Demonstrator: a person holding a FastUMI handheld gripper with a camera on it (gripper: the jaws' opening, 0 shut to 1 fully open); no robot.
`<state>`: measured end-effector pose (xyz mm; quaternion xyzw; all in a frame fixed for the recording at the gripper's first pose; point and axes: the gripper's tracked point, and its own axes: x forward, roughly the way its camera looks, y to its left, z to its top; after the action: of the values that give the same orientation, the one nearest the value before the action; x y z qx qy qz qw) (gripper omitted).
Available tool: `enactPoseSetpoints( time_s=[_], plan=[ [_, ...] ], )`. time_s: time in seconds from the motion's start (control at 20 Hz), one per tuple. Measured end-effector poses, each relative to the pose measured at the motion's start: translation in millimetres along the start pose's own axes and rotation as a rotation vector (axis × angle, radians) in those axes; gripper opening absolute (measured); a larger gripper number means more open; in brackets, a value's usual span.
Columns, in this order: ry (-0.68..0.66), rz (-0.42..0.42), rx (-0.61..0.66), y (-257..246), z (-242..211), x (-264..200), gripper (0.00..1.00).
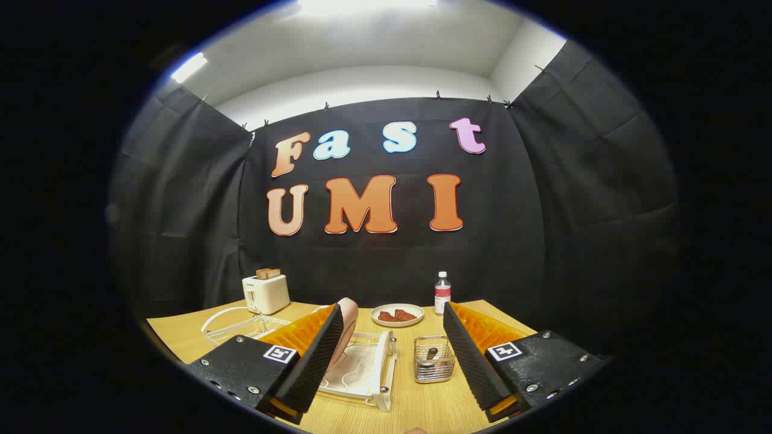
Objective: Take the plate from the dish rack, then take the spoon from the basket and place it into the plate.
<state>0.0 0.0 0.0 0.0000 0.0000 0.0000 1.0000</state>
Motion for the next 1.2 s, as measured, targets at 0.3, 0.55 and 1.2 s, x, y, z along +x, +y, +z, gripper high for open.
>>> enactPoseSetpoints(
  time_s=[0.3,0.55,1.2],
  plan=[
    [0.007,0.005,0.014,2.5,-2.8,1.5,0.99],
    [0.016,0.013,0.009,5.8,-5.8,2.7,0.99],
    [0.054,0.054,0.029,14.3,2.0,13.0,0.99]
  ],
)
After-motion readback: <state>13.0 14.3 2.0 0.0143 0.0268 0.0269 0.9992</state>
